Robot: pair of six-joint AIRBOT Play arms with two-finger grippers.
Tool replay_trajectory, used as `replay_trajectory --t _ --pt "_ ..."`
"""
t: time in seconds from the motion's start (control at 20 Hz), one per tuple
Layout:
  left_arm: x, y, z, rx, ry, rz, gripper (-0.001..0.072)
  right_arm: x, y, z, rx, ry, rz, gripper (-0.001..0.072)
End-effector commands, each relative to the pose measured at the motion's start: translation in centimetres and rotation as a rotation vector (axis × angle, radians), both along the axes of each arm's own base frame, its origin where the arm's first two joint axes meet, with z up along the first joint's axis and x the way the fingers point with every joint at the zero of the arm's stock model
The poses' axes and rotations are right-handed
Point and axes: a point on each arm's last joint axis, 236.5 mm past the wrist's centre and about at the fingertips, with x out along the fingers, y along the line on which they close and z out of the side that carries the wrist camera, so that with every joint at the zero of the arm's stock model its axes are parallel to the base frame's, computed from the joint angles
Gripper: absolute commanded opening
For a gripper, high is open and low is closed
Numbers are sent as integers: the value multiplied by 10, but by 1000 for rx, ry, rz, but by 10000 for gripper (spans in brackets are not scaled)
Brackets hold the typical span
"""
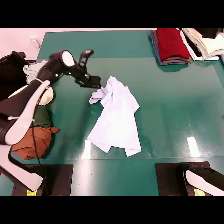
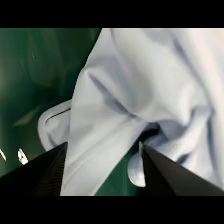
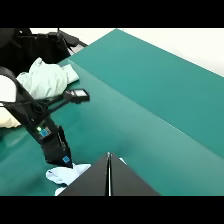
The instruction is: Fold the shirts.
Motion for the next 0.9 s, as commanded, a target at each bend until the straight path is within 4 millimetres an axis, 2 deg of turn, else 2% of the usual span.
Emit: replay_trajectory --t 0.0,0.1,0.15,0.2,0.25,0.35,0.5,0.6,0.65,0.7,0.75,0.85 --pt "-13 -1 -54 -4 165 6 542 -3 1 -4 2 30 7 15" --pt "-16 -1 -58 1 179 3 540 -6 2 -9 -9 46 19 14" --pt "-15 -1 -58 0 178 3 509 -7 1 -13 -21 58 18 14" --pt "-15 0 -57 1 177 3 218 -6 -4 -20 -27 100 -11 14" --pt "-13 2 -54 0 170 9 30 -5 -10 -34 -44 154 -39 14" --pt "-1 12 -37 -11 119 35 28 -8 -27 -87 -95 343 -88 14" --pt "25 41 8 -21 -20 103 28 -36 -51 -209 -201 732 -131 14" --pt "31 54 30 -29 -70 122 28 -57 -53 -290 -211 921 -145 40" --pt "31 58 36 -25 -78 127 28 -66 -47 -325 -183 982 -156 237" --pt "30 63 36 -7 -81 124 28 -75 -35 -357 -125 1035 -168 491" --pt "29 64 35 -1 -75 121 28 -85 -20 -382 -47 1091 -179 516" --pt "29 65 35 5 -76 121 28 -108 5 -416 50 1212 -175 490"
